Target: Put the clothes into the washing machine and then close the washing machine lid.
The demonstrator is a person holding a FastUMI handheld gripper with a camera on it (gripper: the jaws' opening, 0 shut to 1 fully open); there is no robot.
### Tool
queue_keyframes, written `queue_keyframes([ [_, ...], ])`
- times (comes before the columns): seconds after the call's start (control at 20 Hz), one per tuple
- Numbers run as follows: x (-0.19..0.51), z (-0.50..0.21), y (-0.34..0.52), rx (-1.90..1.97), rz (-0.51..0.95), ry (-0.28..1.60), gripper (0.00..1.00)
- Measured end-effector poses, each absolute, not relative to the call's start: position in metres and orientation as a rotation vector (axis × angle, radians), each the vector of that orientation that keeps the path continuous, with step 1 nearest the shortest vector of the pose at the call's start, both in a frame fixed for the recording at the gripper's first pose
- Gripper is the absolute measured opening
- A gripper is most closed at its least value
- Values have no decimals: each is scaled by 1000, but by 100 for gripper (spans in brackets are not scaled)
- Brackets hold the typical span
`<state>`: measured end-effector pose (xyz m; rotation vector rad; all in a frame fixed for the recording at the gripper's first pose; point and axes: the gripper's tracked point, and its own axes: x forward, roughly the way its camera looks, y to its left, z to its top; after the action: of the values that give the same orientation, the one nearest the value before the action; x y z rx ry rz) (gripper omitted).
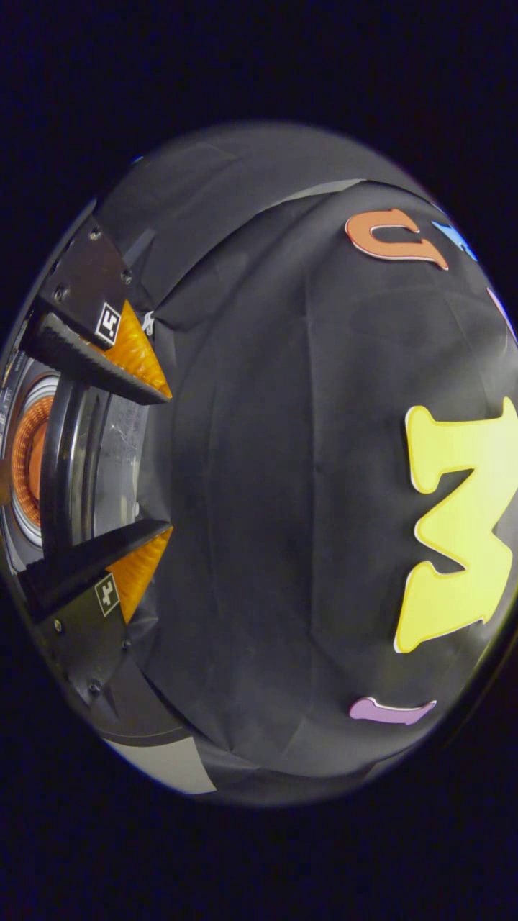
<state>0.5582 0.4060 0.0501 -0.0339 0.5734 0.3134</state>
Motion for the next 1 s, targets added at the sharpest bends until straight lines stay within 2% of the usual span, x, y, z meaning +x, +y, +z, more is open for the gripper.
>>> queue_keyframes([
  [1.0, 550, 48, 409, -32, 344, 641, 99],
])
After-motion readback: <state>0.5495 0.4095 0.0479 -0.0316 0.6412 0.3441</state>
